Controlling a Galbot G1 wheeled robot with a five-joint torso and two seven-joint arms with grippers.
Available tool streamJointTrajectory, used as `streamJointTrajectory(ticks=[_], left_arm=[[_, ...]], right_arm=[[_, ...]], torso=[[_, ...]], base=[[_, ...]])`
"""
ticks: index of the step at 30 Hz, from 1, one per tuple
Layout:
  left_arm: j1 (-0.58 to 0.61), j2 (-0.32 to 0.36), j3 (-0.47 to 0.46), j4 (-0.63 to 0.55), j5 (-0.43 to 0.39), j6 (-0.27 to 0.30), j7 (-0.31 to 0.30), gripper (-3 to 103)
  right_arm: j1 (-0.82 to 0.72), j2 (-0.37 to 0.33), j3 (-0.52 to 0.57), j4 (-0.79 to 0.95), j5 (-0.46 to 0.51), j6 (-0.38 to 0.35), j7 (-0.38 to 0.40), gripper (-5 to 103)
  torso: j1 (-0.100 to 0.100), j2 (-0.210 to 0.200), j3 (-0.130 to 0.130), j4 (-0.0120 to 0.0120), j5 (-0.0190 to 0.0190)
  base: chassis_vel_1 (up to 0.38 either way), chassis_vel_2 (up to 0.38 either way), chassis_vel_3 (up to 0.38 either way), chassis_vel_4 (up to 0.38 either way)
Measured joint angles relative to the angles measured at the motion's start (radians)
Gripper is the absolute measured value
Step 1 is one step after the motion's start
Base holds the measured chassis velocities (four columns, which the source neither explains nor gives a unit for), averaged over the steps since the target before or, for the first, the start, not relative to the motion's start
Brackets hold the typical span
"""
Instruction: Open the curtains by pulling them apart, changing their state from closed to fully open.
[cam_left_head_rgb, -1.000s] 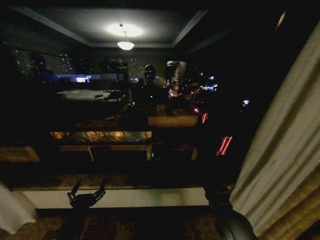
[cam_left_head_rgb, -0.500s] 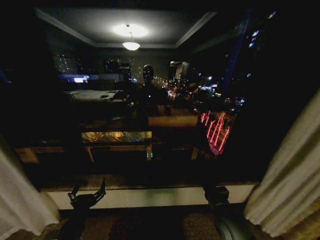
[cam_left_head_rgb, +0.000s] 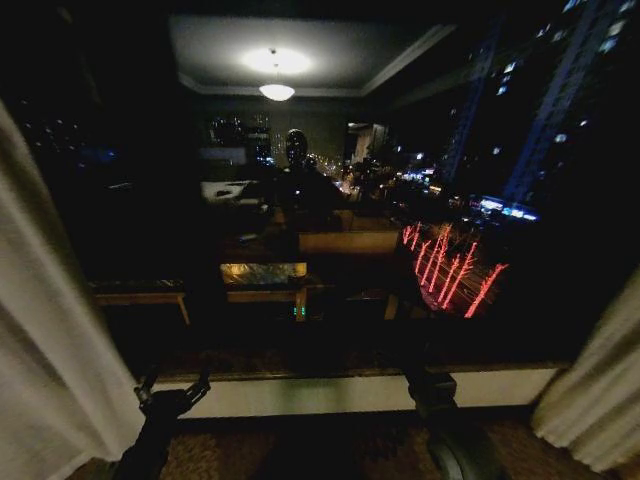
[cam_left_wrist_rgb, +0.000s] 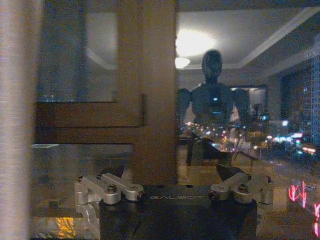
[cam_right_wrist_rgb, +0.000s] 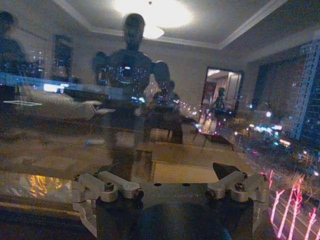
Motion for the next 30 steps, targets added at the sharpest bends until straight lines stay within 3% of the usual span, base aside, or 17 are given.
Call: streamJointTrajectory(ticks=[24, 30], left_arm=[[0.020, 0.001, -0.002, -0.007, -0.002, -0.025, 0.000, 100], [0.013, 0.001, 0.006, 0.002, -0.002, -0.026, 0.000, 100]], right_arm=[[-0.025, 0.012, 0.002, 0.025, -0.001, 0.010, 0.004, 100], [-0.019, 0.012, 0.005, 0.016, -0.015, 0.075, 0.010, 100]], torso=[[0.000, 0.000, 0.000, -0.0002, 0.0004], [0.000, 0.000, 0.000, 0.0002, 0.0005]], base=[[0.360, 0.354, -0.354, -0.364], [0.341, 0.328, -0.344, -0.314]])
